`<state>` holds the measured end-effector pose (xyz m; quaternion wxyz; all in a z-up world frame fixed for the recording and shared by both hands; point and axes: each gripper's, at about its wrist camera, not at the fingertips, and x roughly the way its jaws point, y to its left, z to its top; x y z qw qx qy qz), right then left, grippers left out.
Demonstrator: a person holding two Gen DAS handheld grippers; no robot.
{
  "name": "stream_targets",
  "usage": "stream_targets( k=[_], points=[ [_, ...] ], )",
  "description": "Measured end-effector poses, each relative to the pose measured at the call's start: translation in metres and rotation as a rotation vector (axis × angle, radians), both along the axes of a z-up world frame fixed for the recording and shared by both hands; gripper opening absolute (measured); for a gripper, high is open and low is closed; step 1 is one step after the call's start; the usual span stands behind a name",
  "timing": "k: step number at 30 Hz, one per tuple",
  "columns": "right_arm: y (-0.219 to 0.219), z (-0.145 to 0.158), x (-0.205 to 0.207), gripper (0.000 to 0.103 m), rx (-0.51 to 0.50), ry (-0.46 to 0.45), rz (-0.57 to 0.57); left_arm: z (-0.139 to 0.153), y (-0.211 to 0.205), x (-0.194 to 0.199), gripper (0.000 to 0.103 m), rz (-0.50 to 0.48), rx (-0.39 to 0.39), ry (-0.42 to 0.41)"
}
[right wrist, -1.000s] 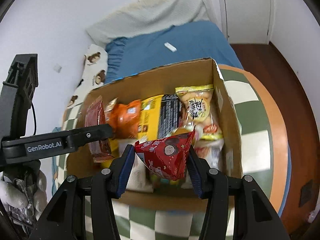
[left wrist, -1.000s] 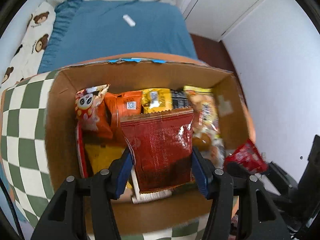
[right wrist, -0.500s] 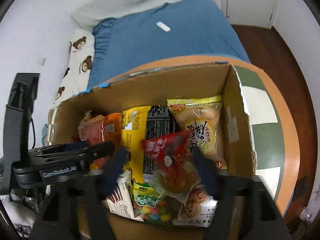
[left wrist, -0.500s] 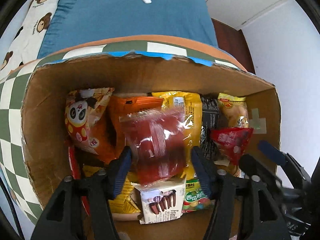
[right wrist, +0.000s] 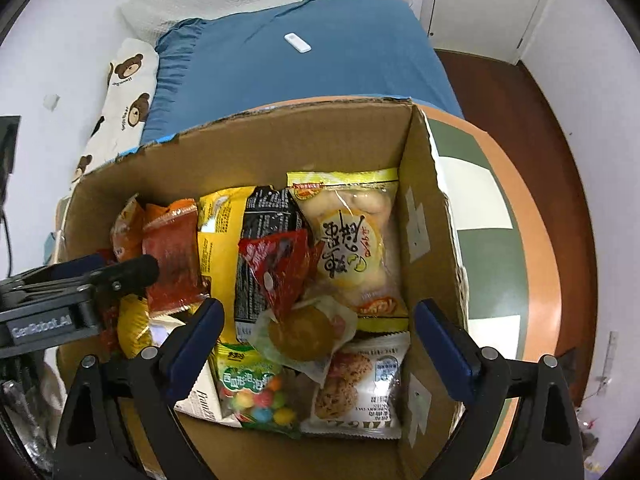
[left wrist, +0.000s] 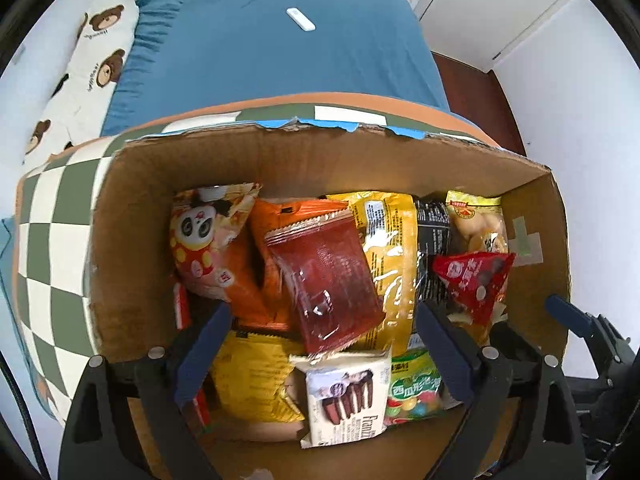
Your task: Organize snacks
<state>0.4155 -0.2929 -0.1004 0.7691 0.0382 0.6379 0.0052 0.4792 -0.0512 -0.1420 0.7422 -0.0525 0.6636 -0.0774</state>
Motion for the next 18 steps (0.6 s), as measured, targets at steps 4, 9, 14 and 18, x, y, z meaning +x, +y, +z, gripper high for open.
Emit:
stream_targets(
  k=[4,9,14,18],
  points=[
    [0.001,0.001,-0.006,0.099,-0.004,-0.004,-0.001,0.007,0.005,-0.012,0.094,-0.001,0.028,-0.037],
    [0.002,0.004,-0.017,0.099,-0.008,-0.014,-0.008,0.013,0.009,-0.026,0.094,-0.003,0.049,-0.066],
    [0.002,0.019,-0.032,0.099,-0.001,-0.056,-0.014,0.034,0.013,-0.045,0.095,0.000,0.058,-0.131],
    [0.006,0.044,-0.051,0.099,-0.008,-0.134,-0.008,0.057,0.015,-0.066,0.095,-0.005,0.073,-0.218]
  ],
)
